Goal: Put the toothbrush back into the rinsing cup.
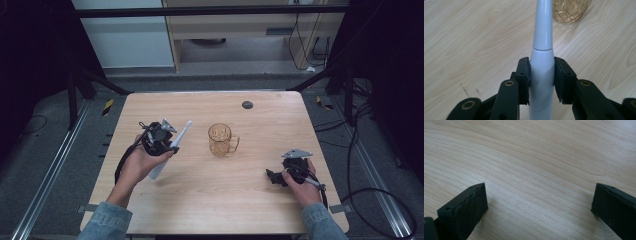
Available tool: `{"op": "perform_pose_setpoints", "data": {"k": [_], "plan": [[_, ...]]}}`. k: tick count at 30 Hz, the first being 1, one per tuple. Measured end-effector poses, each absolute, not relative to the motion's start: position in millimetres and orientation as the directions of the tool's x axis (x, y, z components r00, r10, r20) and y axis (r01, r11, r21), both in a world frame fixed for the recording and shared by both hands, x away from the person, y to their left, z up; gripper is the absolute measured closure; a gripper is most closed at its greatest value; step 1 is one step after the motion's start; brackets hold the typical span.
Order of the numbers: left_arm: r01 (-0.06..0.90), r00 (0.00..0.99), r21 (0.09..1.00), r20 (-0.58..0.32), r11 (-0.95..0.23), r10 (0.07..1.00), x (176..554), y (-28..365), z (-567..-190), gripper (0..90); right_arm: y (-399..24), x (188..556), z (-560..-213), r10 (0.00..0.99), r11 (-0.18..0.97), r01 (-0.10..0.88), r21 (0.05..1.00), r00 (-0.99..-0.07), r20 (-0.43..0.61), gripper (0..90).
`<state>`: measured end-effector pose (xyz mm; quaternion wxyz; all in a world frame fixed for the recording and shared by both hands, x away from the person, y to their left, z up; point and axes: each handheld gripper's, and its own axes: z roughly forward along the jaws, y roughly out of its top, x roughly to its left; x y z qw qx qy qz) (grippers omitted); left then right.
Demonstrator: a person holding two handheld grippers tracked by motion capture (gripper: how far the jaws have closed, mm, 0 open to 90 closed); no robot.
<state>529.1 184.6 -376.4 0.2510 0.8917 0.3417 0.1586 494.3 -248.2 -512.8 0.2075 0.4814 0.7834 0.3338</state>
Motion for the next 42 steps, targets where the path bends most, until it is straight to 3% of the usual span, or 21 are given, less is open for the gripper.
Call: {"op": "perform_pose_setpoints", "data": {"k": [42], "plan": [[0.476,0.727,0.67,0.064,-0.57,0.683,564.4,151.0,-328.4,67.3,-247.6,494.8,-512.7,0.895,0.311,0.618,0.722,-0.446,-0.004,0.4]]}}
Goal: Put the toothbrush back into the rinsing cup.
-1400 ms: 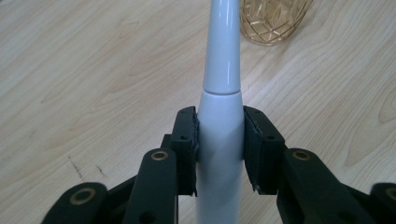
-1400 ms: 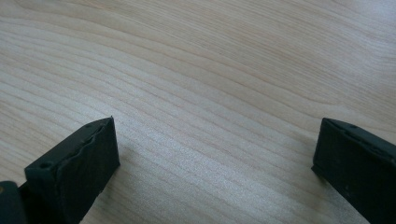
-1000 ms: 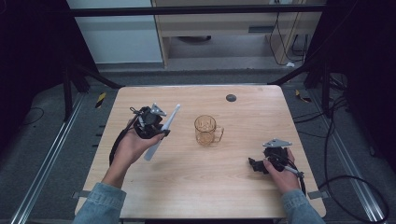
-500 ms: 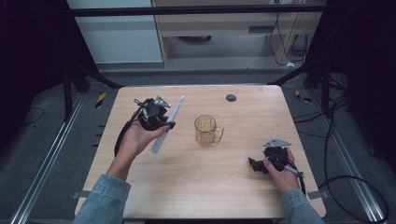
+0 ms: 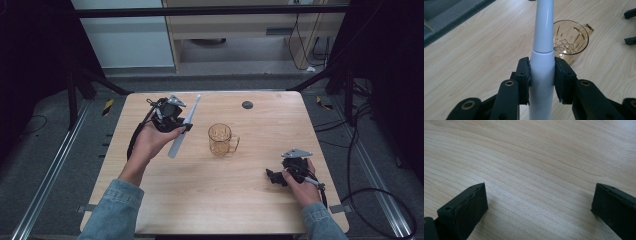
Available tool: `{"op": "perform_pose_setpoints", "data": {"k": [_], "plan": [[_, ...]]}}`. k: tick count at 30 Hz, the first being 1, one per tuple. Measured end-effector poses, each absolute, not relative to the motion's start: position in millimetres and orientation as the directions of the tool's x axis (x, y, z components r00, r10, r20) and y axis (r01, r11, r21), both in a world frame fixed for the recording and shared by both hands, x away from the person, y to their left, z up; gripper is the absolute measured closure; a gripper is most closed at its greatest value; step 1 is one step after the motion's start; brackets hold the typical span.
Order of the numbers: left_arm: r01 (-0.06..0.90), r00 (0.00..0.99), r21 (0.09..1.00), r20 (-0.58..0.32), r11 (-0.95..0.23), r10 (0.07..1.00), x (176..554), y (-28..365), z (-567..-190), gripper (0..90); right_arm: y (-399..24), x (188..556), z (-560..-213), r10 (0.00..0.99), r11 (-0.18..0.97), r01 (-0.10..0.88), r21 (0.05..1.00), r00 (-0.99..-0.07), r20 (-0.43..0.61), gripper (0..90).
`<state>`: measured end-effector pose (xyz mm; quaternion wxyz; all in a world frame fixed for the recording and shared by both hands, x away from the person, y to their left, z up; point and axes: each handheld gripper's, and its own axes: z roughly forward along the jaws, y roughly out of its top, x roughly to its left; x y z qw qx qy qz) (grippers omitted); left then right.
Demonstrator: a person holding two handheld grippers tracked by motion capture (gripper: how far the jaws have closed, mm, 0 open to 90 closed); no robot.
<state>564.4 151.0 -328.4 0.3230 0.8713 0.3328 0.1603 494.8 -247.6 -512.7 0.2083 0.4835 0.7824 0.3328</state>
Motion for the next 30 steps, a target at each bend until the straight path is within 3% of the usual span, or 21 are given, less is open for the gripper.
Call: {"op": "perform_pose_setpoints", "data": {"k": [30], "plan": [[0.425,0.76,0.673,0.098,-0.606,0.642,570.2,110.0,-302.8,67.3,-247.6,494.8,-512.6,0.895,0.311,0.618,0.722,-0.446,-0.004,0.4]]}}
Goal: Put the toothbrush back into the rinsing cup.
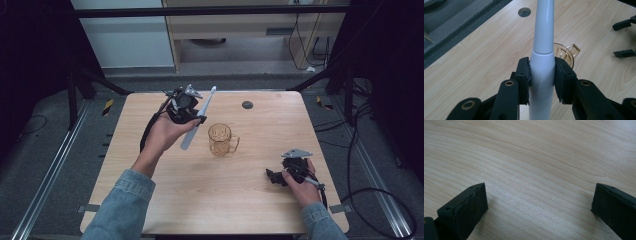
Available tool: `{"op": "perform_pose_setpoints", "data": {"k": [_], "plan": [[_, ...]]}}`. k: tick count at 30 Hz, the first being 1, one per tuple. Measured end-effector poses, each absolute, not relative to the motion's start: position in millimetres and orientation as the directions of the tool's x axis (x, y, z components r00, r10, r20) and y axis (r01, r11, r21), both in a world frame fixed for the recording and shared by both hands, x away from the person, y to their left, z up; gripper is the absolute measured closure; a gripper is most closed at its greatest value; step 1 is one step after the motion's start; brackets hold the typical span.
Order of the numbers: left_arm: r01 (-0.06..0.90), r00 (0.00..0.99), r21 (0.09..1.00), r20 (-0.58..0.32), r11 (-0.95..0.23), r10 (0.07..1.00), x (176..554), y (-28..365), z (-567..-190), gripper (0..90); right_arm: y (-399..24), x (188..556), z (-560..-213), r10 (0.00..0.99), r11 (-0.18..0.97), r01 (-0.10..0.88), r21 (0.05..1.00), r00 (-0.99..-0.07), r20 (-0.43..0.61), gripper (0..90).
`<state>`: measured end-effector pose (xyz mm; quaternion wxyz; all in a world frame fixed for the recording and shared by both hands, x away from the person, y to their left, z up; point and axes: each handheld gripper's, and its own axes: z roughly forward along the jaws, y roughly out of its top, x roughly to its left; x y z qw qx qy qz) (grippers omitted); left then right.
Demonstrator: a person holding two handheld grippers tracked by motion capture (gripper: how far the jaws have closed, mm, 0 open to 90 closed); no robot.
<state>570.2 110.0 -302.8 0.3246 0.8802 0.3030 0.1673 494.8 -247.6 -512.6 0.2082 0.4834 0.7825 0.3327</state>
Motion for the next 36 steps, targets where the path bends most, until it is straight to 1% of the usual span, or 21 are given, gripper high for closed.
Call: {"op": "perform_pose_setpoints", "data": {"k": [6,36], "plan": [[0.411,0.764,0.681,0.106,-0.606,0.637,570.4,103.1,-297.6,67.3,-247.6,494.8,-512.7,0.895,0.311,0.618,0.722,-0.446,-0.004,0.3],[0.375,0.773,0.708,0.117,-0.598,0.623,565.8,92.5,-282.8,67.3,-247.6,494.8,-512.6,0.895,0.311,0.618,0.722,-0.446,-0.004,0.4]]}}
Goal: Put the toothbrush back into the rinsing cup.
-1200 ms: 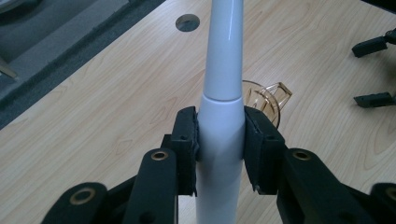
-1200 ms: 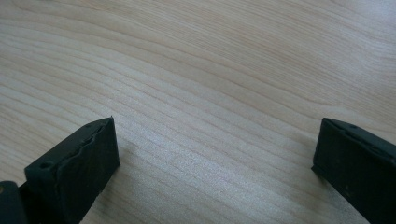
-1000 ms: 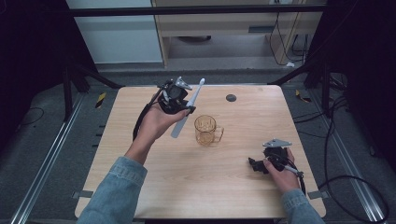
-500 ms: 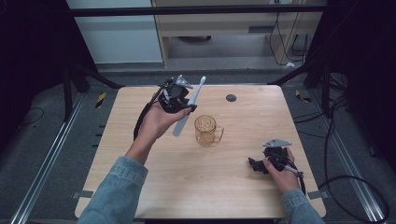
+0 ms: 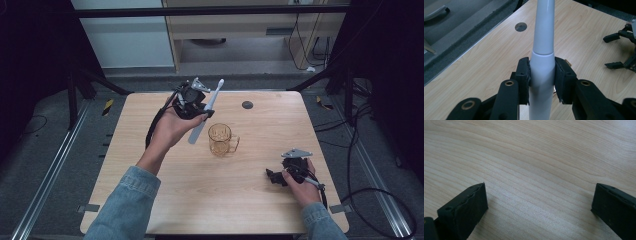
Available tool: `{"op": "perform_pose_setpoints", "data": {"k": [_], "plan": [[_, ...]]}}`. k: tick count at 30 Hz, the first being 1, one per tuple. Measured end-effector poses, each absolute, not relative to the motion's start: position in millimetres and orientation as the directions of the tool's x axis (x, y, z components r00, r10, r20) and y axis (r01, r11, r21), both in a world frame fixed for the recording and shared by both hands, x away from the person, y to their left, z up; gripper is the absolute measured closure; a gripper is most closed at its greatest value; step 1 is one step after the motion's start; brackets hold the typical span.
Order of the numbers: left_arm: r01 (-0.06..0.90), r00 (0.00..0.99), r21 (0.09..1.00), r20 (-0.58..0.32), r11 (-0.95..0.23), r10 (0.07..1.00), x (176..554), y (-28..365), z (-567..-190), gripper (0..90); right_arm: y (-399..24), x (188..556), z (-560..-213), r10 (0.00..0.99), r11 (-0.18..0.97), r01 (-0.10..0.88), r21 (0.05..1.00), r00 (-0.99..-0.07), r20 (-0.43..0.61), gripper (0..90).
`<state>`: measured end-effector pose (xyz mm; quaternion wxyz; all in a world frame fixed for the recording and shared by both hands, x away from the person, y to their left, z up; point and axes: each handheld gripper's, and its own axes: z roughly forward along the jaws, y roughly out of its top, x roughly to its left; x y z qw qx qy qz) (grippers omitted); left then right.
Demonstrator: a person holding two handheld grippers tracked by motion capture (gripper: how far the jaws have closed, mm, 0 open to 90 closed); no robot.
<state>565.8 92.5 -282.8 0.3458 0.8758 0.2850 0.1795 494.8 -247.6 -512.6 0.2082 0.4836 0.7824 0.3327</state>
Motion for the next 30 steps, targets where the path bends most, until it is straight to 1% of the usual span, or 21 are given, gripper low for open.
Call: {"op": "perform_pose_setpoints", "data": {"k": [20,26,30], "plan": [[0.338,0.779,0.735,0.132,-0.587,0.613,570.1,82.7,-265.1,67.3,-247.7,494.9,-512.7,0.895,0.313,0.618,0.722,-0.446,-0.006,0.3],[0.328,0.779,0.732,0.148,-0.598,0.609,574.3,74.8,-262.9,67.3,-247.6,494.9,-512.7,0.895,0.313,0.618,0.721,-0.446,-0.006,0.4],[0.329,0.78,0.737,0.14,-0.59,0.61,578.8,68.5,-261.6,67.3,-247.6,494.8,-512.7,0.895,0.312,0.619,0.721,-0.446,-0.005,0.3]]}}
